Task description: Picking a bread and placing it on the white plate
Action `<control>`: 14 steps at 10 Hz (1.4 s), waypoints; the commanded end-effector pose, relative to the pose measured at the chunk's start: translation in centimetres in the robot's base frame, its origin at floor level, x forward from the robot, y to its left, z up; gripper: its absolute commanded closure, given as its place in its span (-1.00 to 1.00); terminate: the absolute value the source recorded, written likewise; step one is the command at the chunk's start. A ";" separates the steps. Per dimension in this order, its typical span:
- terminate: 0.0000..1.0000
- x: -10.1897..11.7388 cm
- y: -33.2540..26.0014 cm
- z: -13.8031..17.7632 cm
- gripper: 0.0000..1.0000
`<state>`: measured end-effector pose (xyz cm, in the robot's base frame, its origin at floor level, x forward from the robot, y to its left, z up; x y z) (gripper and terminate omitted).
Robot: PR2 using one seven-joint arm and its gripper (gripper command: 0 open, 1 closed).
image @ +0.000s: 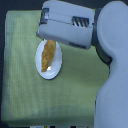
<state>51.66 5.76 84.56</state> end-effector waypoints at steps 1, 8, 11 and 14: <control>-1.00 -0.4 -5.5 8.8 -1.00; -1.00 -6.5 -17.8 13.7 -1.00; -1.00 -8.6 -24.0 14.7 -1.00; -1.00 -10.6 -29.2 15.6 -1.00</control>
<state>43.93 -15.78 98.77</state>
